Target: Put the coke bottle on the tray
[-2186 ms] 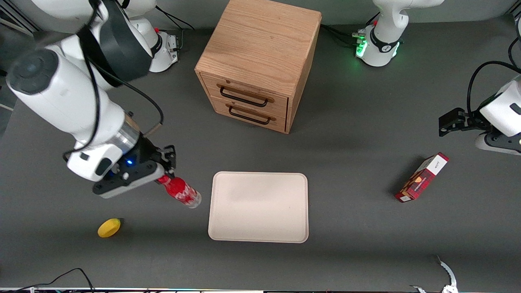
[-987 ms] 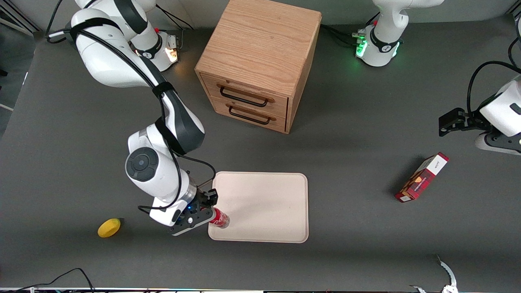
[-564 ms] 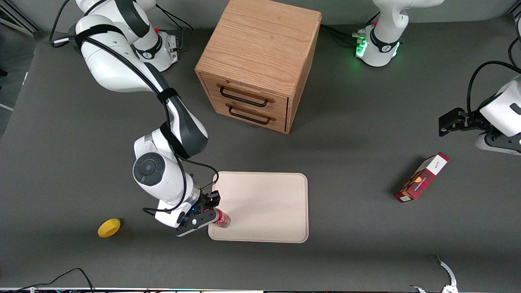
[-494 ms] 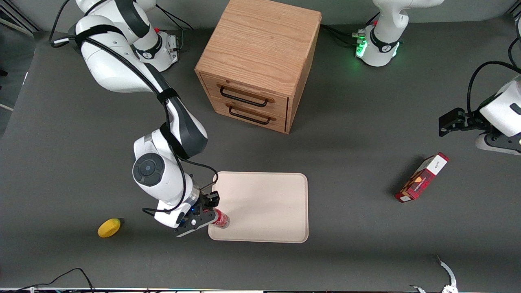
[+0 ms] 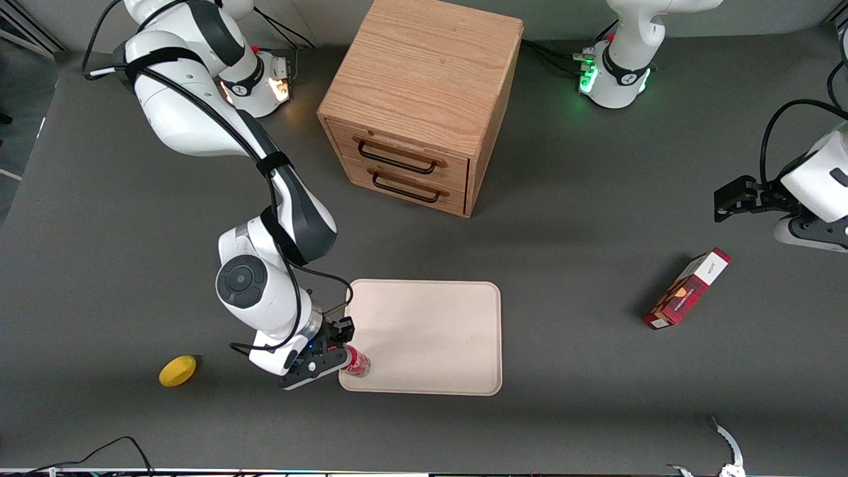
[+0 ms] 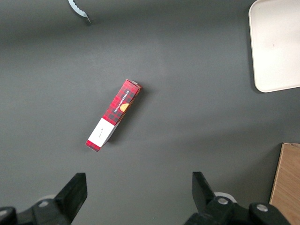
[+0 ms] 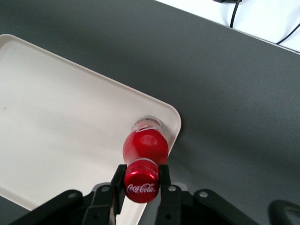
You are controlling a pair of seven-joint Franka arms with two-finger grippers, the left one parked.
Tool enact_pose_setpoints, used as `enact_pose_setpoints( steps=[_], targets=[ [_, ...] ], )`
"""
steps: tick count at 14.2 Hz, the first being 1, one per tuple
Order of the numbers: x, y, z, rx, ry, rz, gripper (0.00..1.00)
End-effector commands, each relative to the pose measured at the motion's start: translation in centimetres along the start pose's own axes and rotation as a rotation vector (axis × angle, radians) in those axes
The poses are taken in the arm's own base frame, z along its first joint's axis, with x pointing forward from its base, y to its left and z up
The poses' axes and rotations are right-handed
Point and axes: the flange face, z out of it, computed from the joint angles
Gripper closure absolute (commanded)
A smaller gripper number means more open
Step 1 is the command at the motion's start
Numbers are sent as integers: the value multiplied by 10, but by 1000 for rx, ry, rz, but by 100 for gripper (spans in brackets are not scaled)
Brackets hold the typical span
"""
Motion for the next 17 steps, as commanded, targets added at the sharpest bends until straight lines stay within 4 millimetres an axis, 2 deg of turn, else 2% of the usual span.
enact_pose_setpoints(
  steps=[1,2,3,5,7,11,14,17],
  targets=[
    [7,-4,-6,-20,29,-1,20],
    [7,-4,-6,-20,29,1,5],
    [7,-4,-7,-20,30,2,0],
    [8,-4,-11,-19,35,6,0],
    [10,-3,-27,-19,47,30,0],
    [4,13,-90,-27,6,69,0],
    [-11,47,-146,-50,-55,116,0],
    [-45,95,-201,-76,-102,170,0]
  ],
)
